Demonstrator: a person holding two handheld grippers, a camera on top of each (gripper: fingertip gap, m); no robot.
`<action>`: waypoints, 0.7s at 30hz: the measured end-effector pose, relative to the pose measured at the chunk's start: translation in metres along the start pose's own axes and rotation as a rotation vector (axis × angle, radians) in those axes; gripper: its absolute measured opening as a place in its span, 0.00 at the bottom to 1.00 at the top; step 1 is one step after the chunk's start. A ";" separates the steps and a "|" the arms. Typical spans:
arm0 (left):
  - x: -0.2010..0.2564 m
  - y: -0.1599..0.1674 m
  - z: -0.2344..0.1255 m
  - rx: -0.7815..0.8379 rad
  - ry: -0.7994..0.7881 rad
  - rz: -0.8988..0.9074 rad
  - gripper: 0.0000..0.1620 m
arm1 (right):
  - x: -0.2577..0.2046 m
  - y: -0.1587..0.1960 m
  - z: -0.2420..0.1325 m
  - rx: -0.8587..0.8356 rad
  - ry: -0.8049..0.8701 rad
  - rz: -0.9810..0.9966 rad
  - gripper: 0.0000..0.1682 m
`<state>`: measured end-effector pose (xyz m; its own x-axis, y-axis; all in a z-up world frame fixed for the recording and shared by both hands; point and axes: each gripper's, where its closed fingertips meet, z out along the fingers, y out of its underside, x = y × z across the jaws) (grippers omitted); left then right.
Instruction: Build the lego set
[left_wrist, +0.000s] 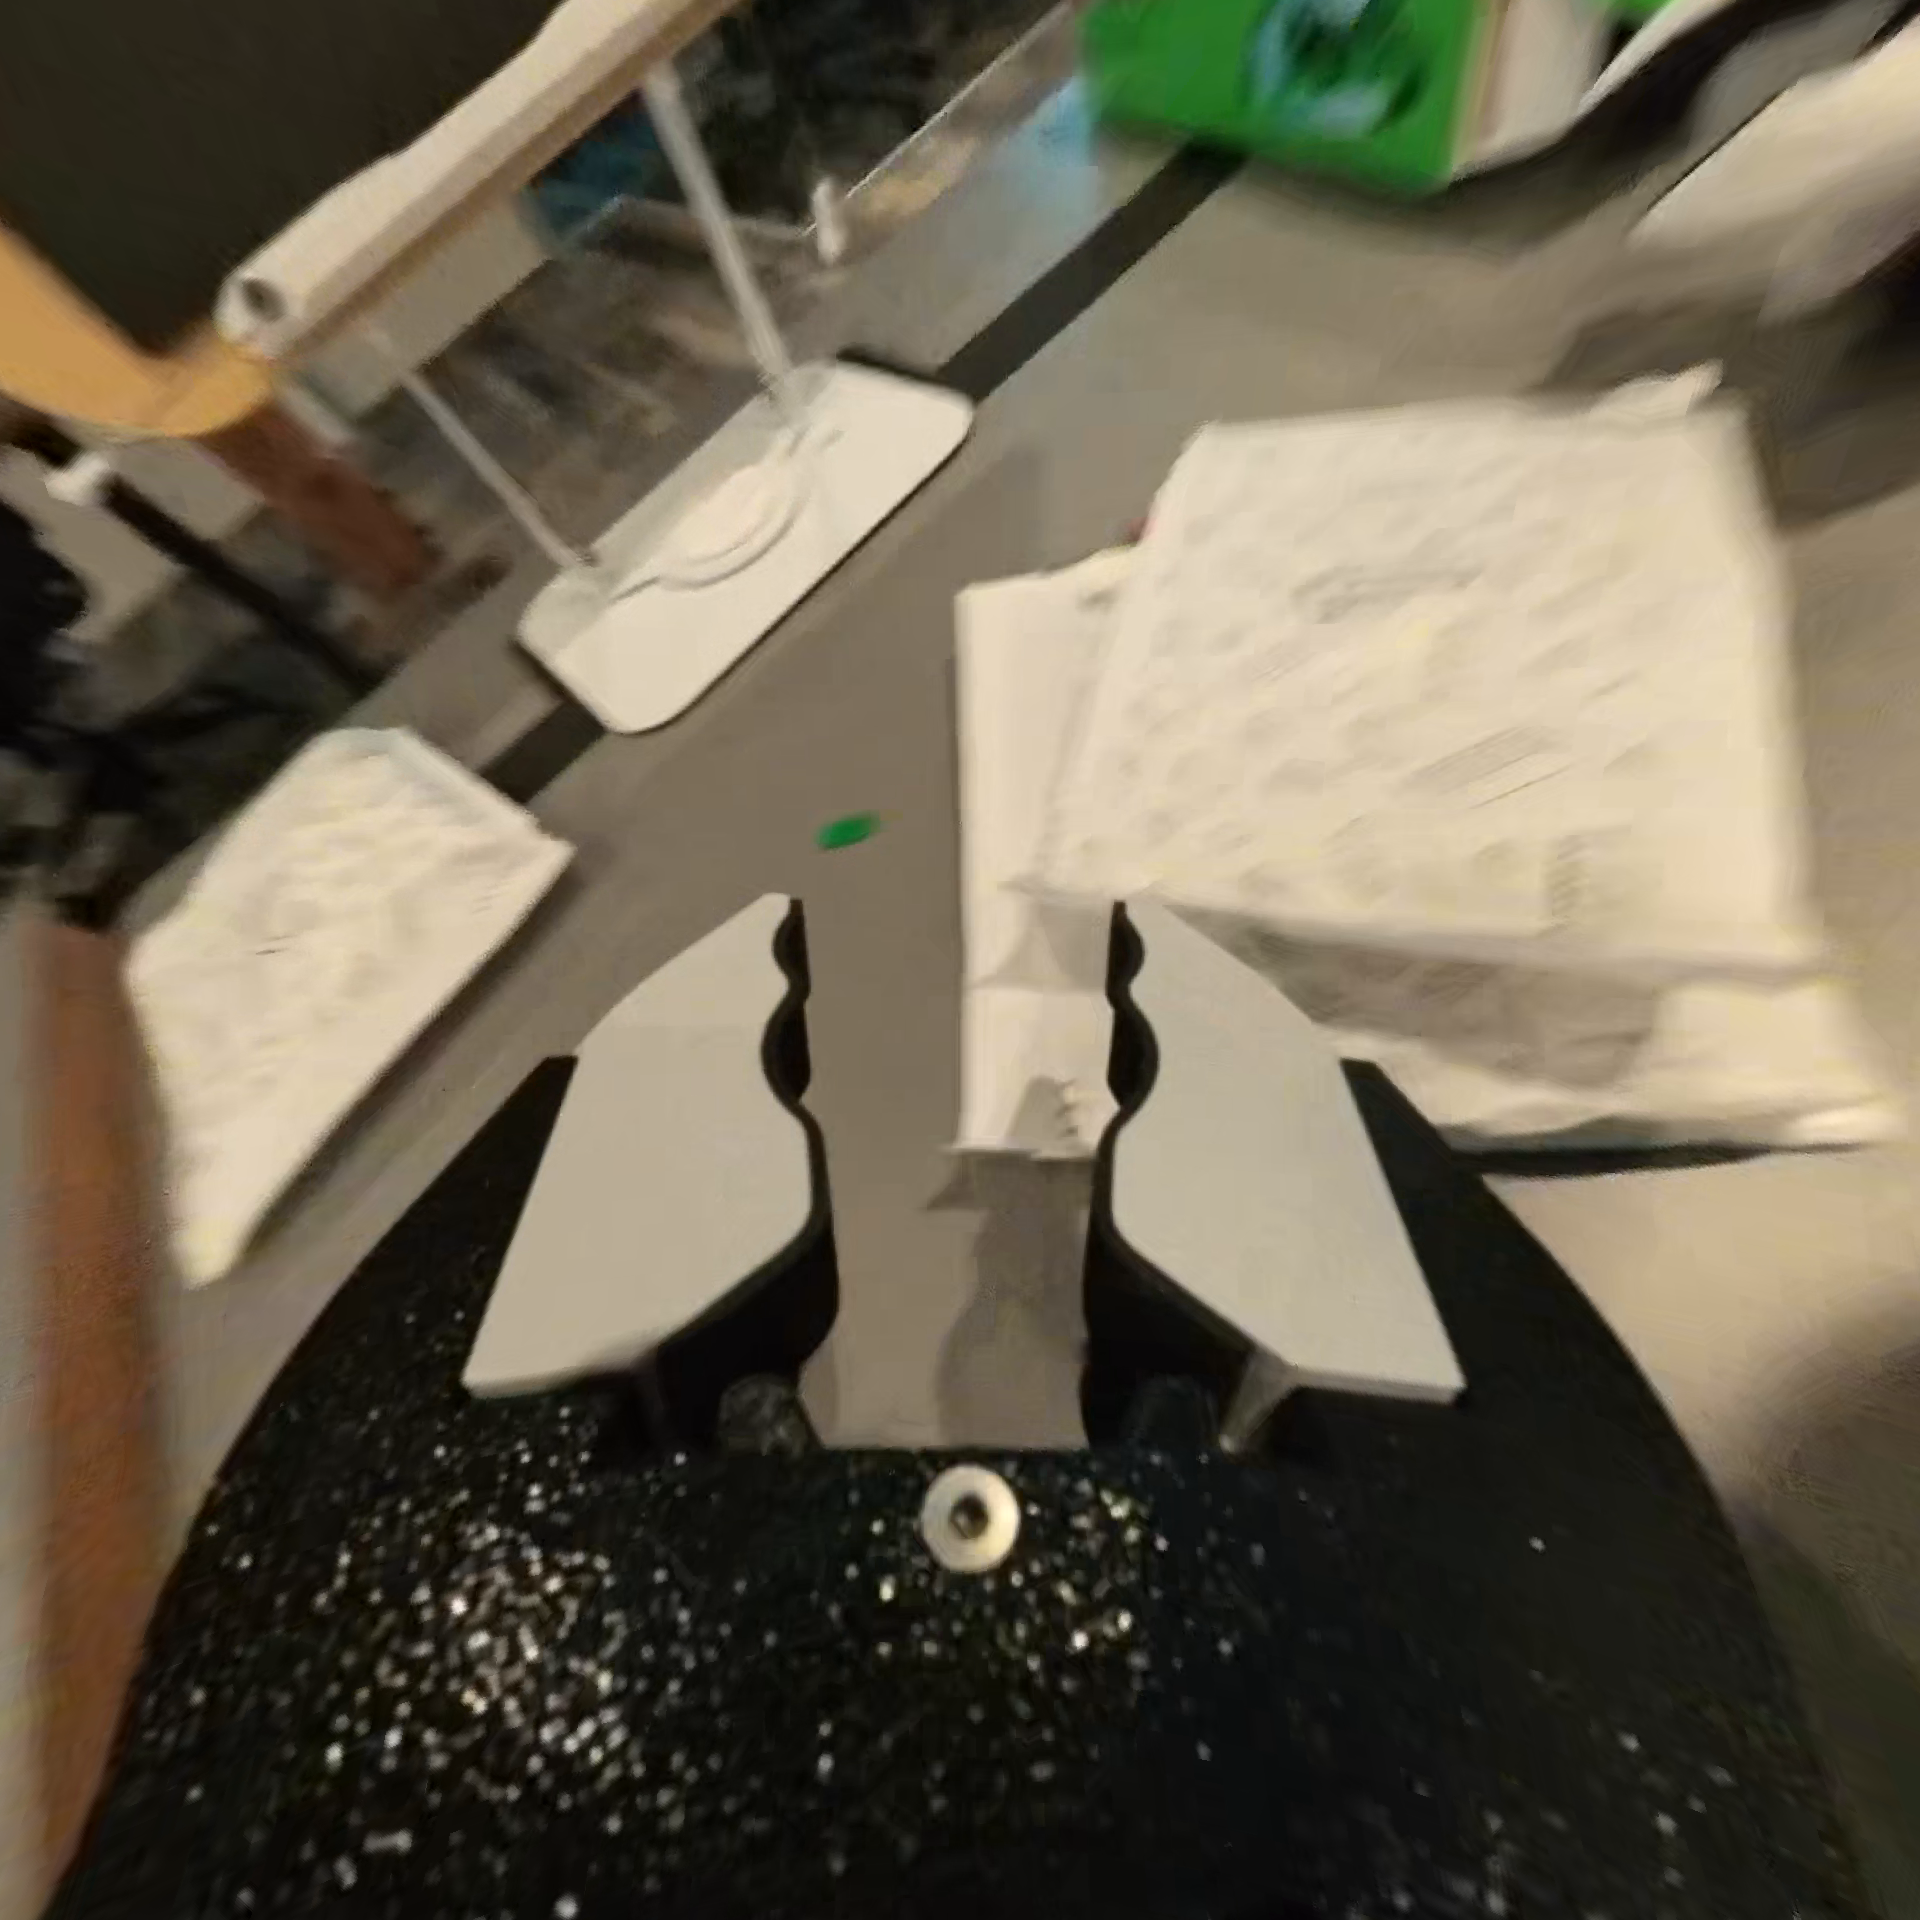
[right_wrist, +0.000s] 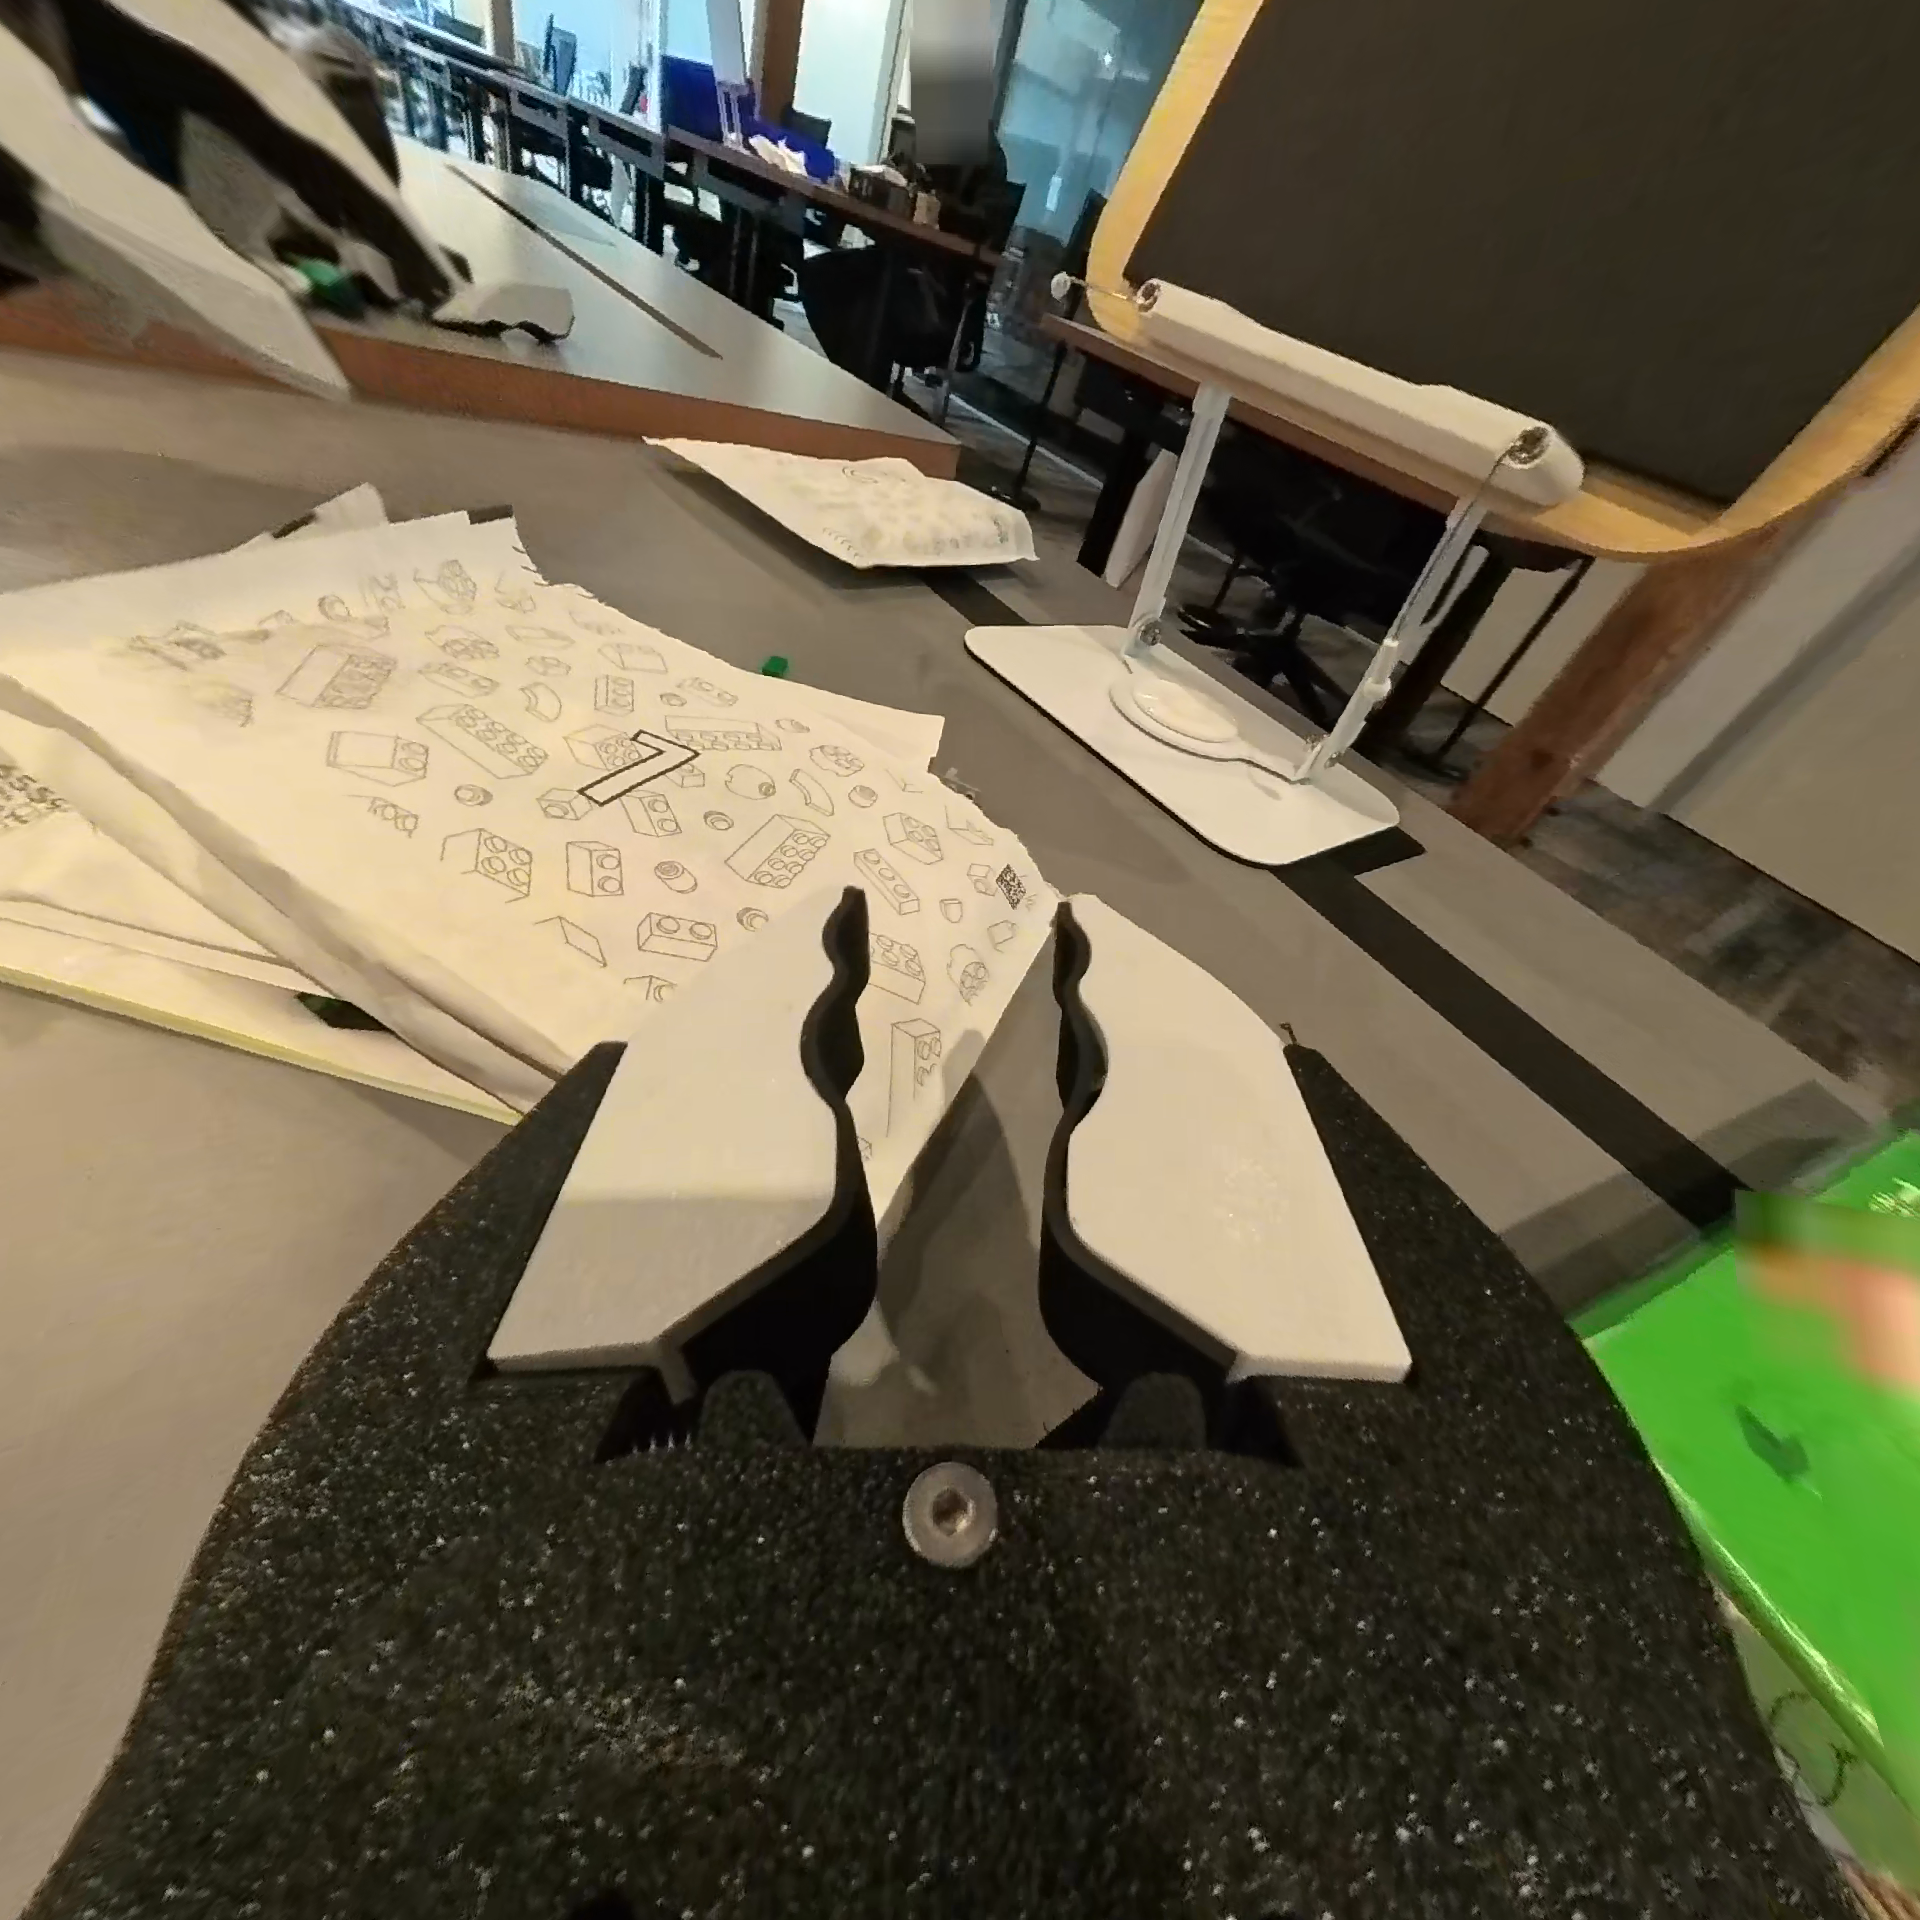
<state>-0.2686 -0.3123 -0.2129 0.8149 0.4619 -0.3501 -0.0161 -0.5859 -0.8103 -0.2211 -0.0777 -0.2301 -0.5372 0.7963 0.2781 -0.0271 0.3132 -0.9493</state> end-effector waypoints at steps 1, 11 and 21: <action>0.013 -0.010 -0.002 0.028 0.041 -0.065 0.33 | 0.001 0.000 -0.001 0.004 0.003 0.002 0.20; 0.050 0.004 0.016 -0.130 0.012 -0.549 0.23 | 0.000 -0.004 -0.011 0.035 -0.003 0.020 0.20; 0.064 0.017 0.033 -0.297 0.137 -0.763 0.33 | 0.003 -0.008 -0.016 0.070 -0.015 0.064 0.20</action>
<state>-0.2362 -0.2707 -0.2645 0.6038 0.7298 0.3208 0.7073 -0.3048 -0.6378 -0.2093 -0.0697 -0.2197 -0.5522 0.8055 0.2150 -0.0509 0.2249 -0.9731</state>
